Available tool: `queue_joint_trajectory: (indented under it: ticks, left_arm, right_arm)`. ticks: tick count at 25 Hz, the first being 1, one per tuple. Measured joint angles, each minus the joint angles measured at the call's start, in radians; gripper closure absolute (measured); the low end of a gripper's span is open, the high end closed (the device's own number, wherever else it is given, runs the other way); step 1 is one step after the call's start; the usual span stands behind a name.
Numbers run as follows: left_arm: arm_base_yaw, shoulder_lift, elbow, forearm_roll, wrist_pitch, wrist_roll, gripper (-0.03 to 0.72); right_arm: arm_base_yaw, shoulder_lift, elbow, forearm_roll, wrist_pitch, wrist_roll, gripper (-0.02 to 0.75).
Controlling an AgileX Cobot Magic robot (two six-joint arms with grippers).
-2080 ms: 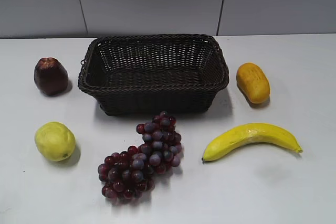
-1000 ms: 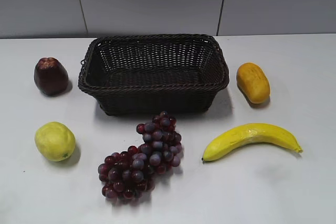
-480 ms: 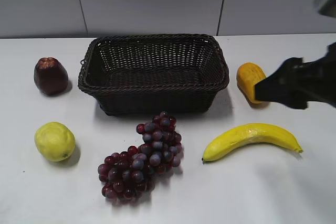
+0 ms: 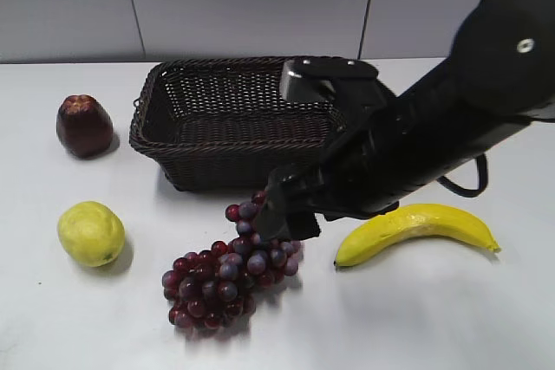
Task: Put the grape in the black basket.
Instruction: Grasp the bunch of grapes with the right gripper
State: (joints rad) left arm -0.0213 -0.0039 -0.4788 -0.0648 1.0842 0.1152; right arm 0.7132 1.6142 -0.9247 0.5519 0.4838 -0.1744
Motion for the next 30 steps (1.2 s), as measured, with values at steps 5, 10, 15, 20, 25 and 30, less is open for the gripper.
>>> queue_joint_trajectory:
  ticks: [5,10,15,20,25,30]
  left_arm:
    - [0.000,0.000,0.000,0.000,0.000,0.000,0.452]
    - [0.000,0.000,0.000,0.000,0.000,0.000,0.452]
    - [0.000,0.000,0.000,0.000,0.000,0.000,0.452]
    - [0.000,0.000,0.000,0.000,0.000,0.000,0.452]
    - [0.000,0.000,0.000,0.000,0.000,0.000,0.452]
    - [0.000,0.000,0.000,0.000,0.000,0.000,0.452]
  right_arm:
    - [0.001,0.154,-0.079,0.017,-0.022,0.002,0.078]
    - [0.001,0.272,-0.175,0.046,-0.024,0.013,0.078]
    - [0.001,0.366,-0.248,0.048,-0.026,0.034,0.078]
    - [0.001,0.407,-0.260,0.039,-0.025,0.037,0.107]
    - [0.001,0.424,-0.266,0.035,-0.026,0.040,0.266]
    - [0.001,0.429,-0.274,0.015,0.002,0.042,0.502]
